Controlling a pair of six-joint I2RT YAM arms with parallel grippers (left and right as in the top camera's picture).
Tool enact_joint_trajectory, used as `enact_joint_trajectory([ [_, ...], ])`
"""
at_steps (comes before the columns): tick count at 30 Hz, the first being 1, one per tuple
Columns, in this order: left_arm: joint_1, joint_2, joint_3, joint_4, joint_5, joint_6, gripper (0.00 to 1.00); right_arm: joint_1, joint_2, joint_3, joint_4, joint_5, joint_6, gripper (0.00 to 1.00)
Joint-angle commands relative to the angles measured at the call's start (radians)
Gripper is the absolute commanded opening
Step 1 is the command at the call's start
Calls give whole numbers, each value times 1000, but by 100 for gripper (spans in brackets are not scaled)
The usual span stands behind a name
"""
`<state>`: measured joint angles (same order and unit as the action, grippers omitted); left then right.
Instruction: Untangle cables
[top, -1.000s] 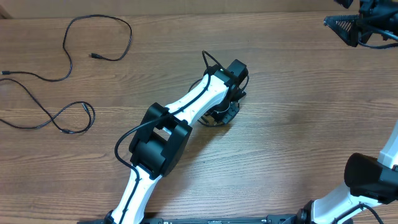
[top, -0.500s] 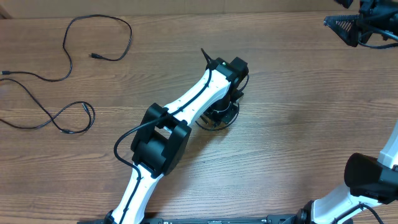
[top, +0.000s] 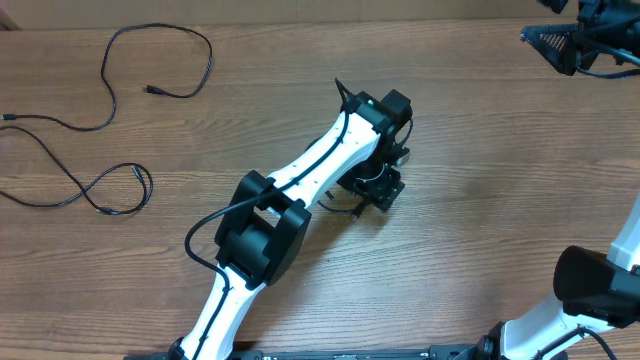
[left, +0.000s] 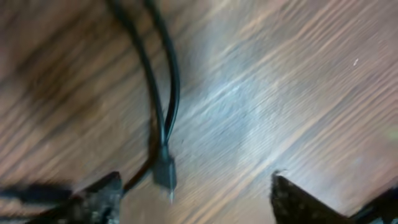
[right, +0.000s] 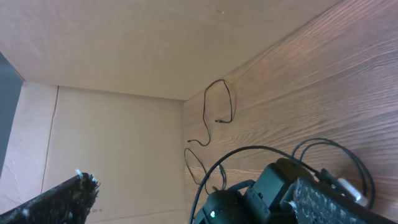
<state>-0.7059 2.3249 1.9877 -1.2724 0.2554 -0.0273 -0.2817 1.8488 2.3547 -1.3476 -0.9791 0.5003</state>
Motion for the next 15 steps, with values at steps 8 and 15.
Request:
enact_joint_trajectory([
  [8,-8,10,-23,174,-167,-52,77,-5,-5,8,3,3,-8,100],
  [15,-23,11,-24,257,-185,-139,69,-5,-5,8,3,3,-8,100],
])
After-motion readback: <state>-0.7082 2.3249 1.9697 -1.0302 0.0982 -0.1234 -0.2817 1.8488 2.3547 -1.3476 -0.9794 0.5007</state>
